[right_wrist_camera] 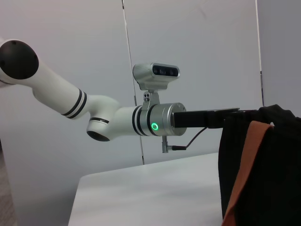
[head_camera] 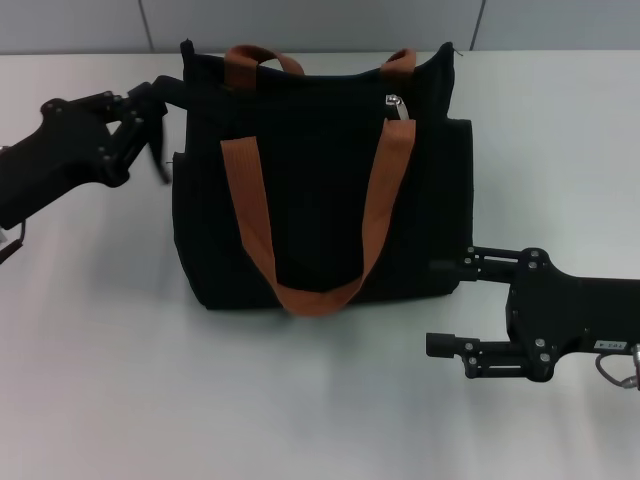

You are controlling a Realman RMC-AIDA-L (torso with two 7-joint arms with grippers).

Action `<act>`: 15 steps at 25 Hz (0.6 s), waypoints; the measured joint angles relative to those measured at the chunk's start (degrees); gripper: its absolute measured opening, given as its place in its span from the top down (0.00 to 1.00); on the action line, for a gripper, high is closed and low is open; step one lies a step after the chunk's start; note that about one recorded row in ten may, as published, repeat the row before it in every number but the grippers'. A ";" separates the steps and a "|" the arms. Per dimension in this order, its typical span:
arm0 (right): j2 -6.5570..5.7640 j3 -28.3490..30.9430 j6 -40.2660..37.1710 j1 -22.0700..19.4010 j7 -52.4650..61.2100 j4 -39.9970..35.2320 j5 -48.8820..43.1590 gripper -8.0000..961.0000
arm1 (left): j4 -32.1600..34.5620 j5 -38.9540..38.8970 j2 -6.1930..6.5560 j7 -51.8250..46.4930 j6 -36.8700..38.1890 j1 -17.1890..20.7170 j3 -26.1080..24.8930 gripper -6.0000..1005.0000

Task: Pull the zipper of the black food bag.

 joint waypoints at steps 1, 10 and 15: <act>0.00 0.08 0.03 0.05 -0.03 0.01 -0.01 0.23 | 0.38 0.54 0.38 -1.92 0.00 0.19 0.13 0.92; 0.03 -0.09 2.24 0.10 -0.15 0.15 -0.04 0.23 | 5.38 7.80 4.73 -16.13 6.91 1.71 -1.07 0.69; 0.04 -0.12 2.81 0.13 -0.16 0.22 -0.04 0.23 | 5.34 7.29 5.34 -15.91 16.90 2.37 -3.42 0.54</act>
